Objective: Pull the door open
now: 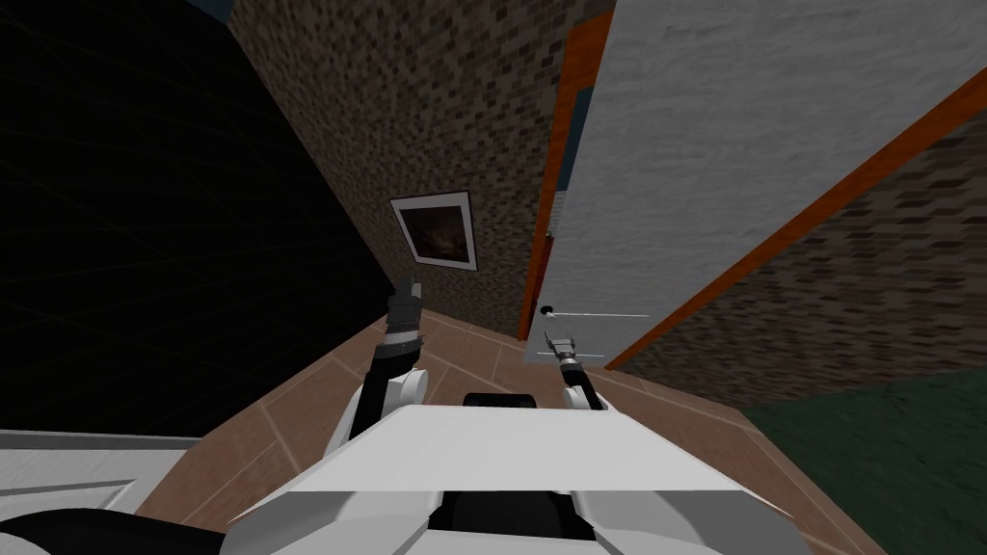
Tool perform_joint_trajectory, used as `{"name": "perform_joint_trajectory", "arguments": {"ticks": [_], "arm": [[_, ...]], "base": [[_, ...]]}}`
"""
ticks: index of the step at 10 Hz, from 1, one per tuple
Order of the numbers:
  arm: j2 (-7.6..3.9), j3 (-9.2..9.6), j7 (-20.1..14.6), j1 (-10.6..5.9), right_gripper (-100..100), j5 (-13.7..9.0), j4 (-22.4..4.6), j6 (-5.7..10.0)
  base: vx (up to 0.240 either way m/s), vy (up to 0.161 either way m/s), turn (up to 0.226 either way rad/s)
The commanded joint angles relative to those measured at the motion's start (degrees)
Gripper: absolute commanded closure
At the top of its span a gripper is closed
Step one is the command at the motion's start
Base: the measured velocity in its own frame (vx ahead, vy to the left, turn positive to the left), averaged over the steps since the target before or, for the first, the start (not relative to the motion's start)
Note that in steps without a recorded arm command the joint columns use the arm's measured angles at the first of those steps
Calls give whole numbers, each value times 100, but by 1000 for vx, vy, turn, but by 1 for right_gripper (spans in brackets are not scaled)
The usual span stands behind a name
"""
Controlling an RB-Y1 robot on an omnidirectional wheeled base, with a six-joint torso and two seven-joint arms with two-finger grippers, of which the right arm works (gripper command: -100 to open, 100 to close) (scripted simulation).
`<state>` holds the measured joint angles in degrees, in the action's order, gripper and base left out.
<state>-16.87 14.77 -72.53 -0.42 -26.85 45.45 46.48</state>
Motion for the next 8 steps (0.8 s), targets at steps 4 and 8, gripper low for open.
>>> {"name": "perform_joint_trajectory", "arguments": {"ticks": [4,8], "arm": [[-14,103,-620,30,-100,-185,37,12],[-27,205,-1177,61,-100,-367,71,26]], "base": [[-42,-29,42],[-37,-30,40]]}}
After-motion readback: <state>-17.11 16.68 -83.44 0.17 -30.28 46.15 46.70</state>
